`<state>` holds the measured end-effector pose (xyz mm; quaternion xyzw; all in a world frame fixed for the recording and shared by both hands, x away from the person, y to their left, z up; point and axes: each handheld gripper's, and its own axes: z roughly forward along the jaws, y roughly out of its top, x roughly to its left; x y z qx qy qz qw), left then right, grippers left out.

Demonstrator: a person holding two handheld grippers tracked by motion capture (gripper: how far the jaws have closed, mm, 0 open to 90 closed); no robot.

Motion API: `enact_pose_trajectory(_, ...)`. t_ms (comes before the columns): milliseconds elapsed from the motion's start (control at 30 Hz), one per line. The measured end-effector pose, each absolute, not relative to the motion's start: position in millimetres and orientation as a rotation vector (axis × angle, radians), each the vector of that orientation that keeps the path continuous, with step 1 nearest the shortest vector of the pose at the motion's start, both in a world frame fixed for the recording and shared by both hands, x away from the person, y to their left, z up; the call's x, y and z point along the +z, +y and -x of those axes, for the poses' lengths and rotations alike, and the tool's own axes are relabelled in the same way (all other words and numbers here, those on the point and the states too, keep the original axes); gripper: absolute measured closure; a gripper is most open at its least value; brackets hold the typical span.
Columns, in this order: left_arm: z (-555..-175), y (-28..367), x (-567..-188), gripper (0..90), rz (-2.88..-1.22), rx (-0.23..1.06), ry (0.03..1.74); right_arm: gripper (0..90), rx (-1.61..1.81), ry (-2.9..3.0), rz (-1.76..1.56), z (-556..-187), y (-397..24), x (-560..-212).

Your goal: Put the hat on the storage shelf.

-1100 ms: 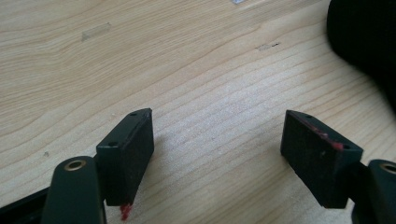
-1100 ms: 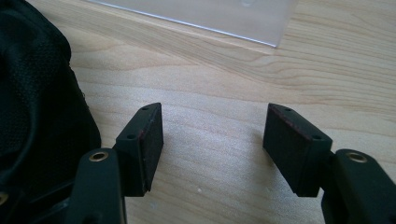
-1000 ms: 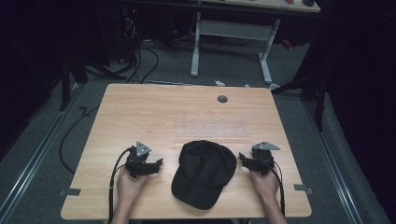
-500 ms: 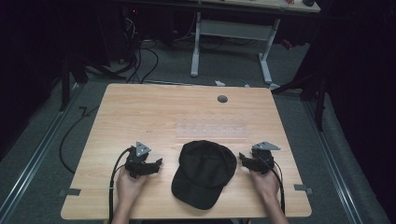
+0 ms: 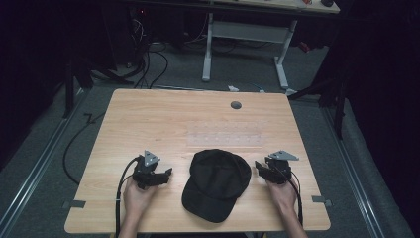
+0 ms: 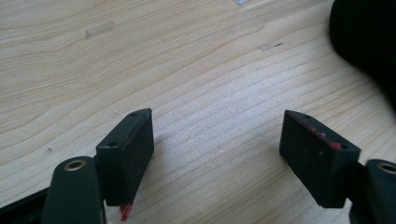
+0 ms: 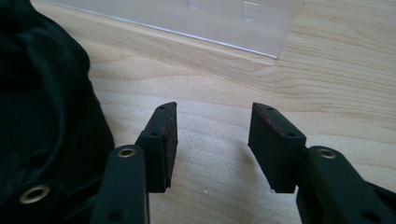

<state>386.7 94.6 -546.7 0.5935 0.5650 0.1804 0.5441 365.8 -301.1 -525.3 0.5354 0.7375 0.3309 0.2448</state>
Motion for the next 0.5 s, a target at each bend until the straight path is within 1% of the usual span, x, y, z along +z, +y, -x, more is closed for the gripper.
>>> enact_pose_trajectory(100, -386.7, 94.5, -546.7, 26.4, -1.409, 0.429, 1.340, 53.9, 0.944, 2.015, -1.480, -364.2, -303.8, -522.3)
enact_pose_trajectory(200, -386.8, 94.6, -546.7, 26.3, -1.409, 0.431, 1.342, 55.5, 0.910, 2.027, -1.470, -362.0, -305.0, -520.9)
enact_pose_trajectory(433, -386.9, 94.7, -546.7, 26.2, -1.408, 0.434, 1.345, 50.0, 0.955, 2.038, -1.455, -354.5, -308.8, -514.7)
enact_pose_trajectory(500, -386.9, 94.7, -546.7, 26.2, -1.407, 0.434, 1.345, 46.6, 0.969, 2.046, -1.444, -352.4, -309.1, -512.6)
